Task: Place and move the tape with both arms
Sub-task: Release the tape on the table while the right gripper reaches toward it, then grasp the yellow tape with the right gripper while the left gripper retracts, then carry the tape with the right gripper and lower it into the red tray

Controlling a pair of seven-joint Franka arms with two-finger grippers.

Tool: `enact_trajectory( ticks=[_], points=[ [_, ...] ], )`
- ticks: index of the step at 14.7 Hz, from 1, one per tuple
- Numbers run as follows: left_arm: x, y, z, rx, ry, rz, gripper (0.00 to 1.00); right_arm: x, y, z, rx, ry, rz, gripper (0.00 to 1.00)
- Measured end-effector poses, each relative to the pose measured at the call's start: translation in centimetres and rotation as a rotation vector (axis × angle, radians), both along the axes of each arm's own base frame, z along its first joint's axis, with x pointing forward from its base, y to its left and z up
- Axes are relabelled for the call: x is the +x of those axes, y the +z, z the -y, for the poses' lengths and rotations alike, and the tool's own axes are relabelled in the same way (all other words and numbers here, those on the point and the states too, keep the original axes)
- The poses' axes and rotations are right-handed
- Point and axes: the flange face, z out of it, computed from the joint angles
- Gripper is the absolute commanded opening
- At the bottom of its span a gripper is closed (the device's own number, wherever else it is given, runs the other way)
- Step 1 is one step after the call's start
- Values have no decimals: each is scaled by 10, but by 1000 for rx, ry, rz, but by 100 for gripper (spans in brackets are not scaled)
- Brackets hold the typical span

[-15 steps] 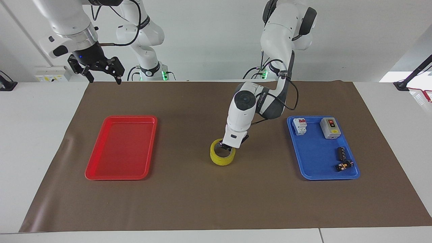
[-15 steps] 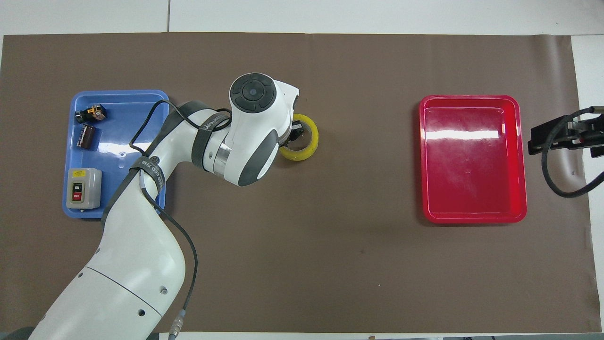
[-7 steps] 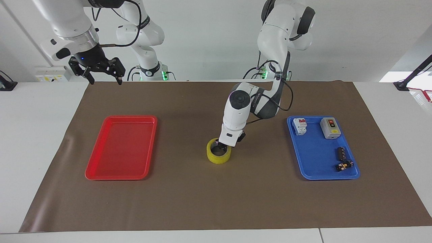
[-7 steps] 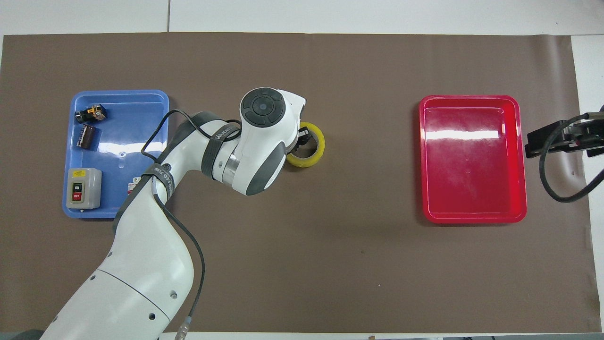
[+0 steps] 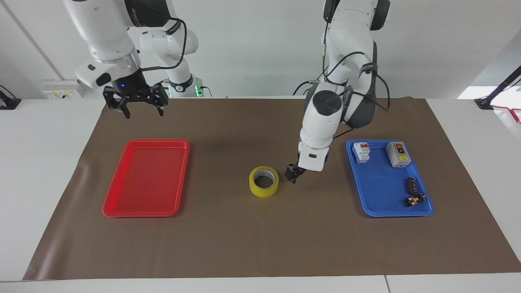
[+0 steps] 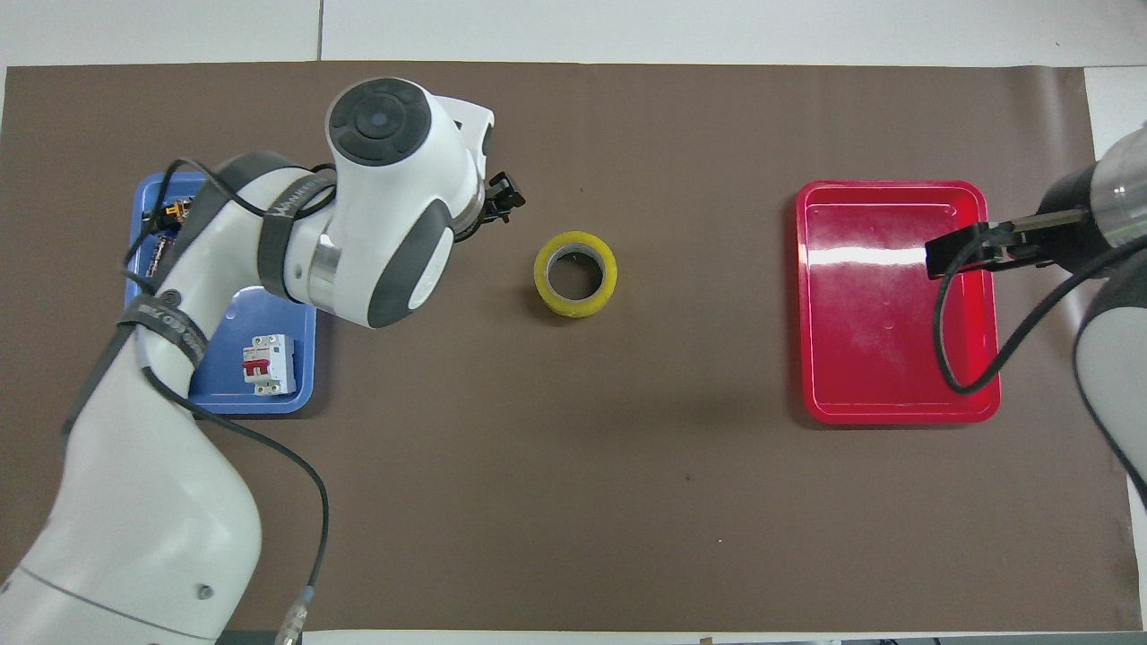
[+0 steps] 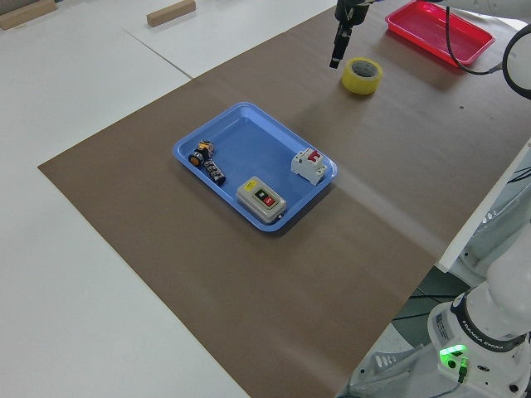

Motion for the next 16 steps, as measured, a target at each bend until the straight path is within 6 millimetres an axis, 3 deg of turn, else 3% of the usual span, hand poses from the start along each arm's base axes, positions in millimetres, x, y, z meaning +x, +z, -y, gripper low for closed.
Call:
enact_trajectory(
  ticks=[4, 6, 7, 9, 11, 13, 16],
  points=[
    [3, 98, -152, -5, -60, -4, 100, 36, -83, -106, 34, 3, 47, 100],
    [-12, 132, -213, -7, -130, -27, 100, 43, -122, -150, 49, 1, 54, 100],
    [-23, 147, -235, -10, -167, -40, 100, 44, -141, -170, 53, -4, 58, 100],
    [-48, 170, -253, -19, -236, -66, 100, 45, -181, -211, 27, -17, 86, 100],
    [-71, 183, -253, -28, -308, -94, 100, 45, -221, -247, 19, -31, 119, 100],
    [-86, 188, -255, -36, -363, -117, 100, 47, -251, -262, 35, -24, 133, 100],
    [-97, 190, -264, -34, -413, -122, 100, 51, -282, -267, 43, -16, 137, 100]
  ],
)
